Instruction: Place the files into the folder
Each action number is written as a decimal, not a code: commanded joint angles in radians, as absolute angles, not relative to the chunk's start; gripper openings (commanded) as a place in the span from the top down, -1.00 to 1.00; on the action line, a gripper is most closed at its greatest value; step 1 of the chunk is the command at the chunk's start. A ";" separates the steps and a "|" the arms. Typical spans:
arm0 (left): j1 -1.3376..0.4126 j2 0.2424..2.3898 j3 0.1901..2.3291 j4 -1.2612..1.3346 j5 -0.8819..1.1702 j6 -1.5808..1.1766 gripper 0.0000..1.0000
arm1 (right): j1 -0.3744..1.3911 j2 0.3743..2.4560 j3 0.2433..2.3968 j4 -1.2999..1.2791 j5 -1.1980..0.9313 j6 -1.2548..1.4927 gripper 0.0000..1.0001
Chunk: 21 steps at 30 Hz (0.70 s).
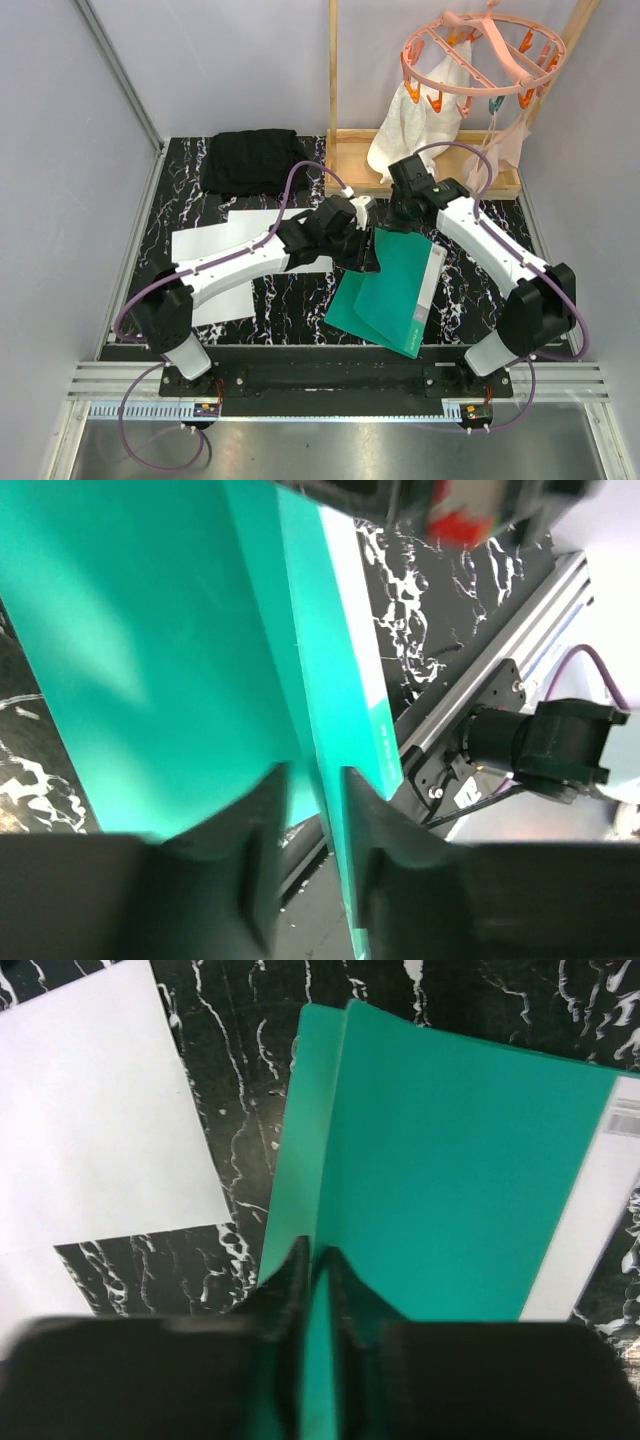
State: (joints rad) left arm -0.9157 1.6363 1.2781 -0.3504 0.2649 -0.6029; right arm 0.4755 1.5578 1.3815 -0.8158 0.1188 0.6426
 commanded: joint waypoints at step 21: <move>-0.724 1.068 0.790 -0.270 0.195 -0.626 -0.97 | 0.308 1.129 1.226 -0.563 -0.341 0.504 1.00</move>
State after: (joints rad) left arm -0.7517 1.0962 0.8867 -0.3199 0.1833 -0.5869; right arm 0.3233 1.1503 1.2186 -0.7021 -0.2218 0.4797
